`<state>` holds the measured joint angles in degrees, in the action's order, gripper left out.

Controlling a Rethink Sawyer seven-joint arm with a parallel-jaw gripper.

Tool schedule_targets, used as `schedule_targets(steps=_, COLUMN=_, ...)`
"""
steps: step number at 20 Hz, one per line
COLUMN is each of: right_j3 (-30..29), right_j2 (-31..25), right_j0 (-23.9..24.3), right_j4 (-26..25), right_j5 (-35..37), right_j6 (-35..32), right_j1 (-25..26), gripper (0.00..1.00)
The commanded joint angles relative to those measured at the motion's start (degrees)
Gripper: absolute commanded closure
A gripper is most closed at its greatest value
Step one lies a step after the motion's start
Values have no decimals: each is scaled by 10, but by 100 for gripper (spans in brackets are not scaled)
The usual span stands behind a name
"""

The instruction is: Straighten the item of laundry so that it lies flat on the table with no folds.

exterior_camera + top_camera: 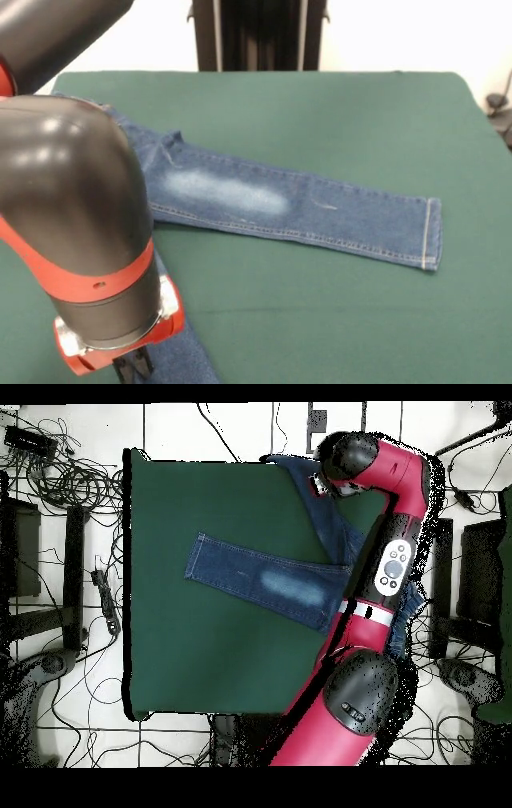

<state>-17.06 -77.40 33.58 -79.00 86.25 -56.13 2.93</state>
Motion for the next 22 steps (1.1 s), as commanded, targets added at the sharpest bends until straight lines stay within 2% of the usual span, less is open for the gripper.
schedule_targets(steps=1, right_j3=-102, right_j2=119, right_j0=-42, right_j4=31, right_j5=-37, right_j6=-119, right_j1=24, gripper=100)
schedule_targets(steps=10, right_j3=-71, right_j2=149, right_j0=-69, right_j4=68, right_j5=-10, right_j6=-144, right_j1=15, gripper=100)
schedule_targets(steps=22, right_j3=-24, right_j2=139, right_j0=-92, right_j4=63, right_j5=12, right_j6=-118, right_j1=18, gripper=100)
